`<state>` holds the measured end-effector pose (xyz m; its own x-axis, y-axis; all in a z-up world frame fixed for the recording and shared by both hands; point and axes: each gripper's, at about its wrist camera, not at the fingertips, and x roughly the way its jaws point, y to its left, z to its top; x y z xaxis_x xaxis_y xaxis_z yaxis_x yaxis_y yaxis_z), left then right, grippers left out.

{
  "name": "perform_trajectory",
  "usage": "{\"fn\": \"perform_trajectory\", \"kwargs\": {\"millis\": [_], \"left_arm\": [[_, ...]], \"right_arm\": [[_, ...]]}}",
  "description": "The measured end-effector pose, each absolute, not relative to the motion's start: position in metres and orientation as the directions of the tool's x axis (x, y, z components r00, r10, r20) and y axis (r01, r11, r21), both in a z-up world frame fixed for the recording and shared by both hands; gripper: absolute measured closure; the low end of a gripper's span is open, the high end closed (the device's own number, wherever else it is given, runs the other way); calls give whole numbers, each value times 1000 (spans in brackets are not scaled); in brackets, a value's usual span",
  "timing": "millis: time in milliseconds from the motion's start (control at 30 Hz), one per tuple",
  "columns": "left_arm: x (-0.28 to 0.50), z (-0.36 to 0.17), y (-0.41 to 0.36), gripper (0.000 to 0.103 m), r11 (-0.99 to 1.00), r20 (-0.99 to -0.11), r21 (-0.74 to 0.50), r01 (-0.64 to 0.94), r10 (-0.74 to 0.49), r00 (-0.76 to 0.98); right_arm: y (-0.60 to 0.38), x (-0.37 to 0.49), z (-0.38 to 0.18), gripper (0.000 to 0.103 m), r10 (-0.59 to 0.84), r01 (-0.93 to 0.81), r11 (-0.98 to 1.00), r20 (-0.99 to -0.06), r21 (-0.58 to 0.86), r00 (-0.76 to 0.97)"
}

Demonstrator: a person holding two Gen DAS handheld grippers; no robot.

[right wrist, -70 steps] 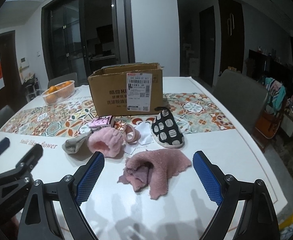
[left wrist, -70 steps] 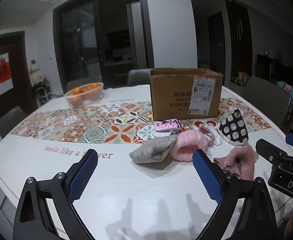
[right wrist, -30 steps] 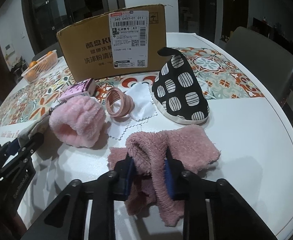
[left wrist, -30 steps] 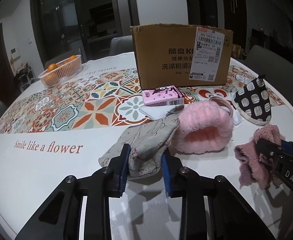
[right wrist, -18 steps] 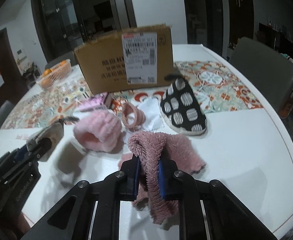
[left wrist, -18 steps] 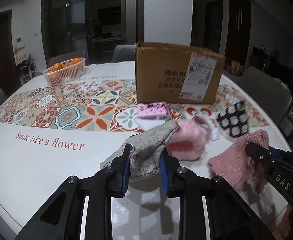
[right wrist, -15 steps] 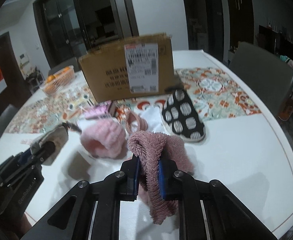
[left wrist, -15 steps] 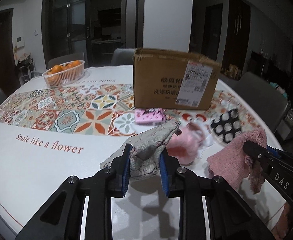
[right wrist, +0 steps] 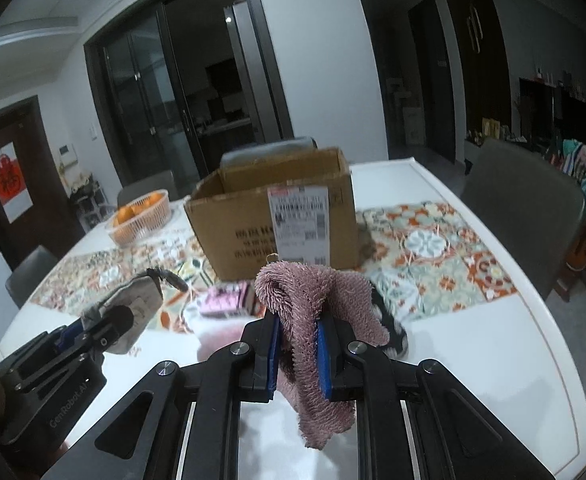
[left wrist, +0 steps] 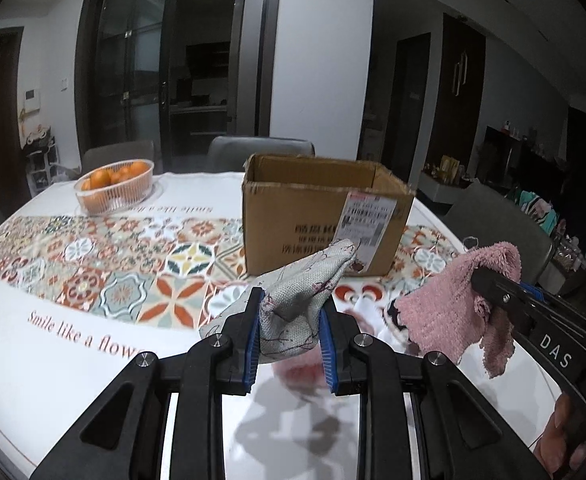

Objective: Organize soft objects
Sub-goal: 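Lift both held cloths and carry them over the cardboard box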

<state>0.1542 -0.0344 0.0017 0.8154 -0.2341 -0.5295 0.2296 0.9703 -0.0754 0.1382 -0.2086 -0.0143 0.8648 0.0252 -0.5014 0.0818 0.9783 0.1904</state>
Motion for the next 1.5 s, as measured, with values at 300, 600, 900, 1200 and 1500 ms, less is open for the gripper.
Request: {"fn": "perform_trajectory", "kwargs": {"millis": [300, 600, 900, 1200, 1500], "left_arm": [[180, 34, -42, 77, 964, -473, -65, 258, -257, 843], [221, 62, -51, 77, 959, -420, -43, 281, -273, 866], [271, 76, -60, 77, 955, -398, -39, 294, -285, 872], [326, 72, -79, 77, 945, -426, -56, 323, -316, 848], [372, 48, -92, 77, 937, -501, -34, 348, -318, 805]], "right_arm": [[-213, 162, 20, 86, 33, 55, 980, -426, 192, 904], [-217, 195, 54, 86, 45, 25, 982, -359, 188, 932], [-218, 242, 70, 86, 56, 0, 986, -330, 166, 942], [-230, 291, 72, 86, 74, -22, 988, -345, 153, 936], [-237, 345, 48, 86, 108, -43, 987, -435, 157, 894]]}}
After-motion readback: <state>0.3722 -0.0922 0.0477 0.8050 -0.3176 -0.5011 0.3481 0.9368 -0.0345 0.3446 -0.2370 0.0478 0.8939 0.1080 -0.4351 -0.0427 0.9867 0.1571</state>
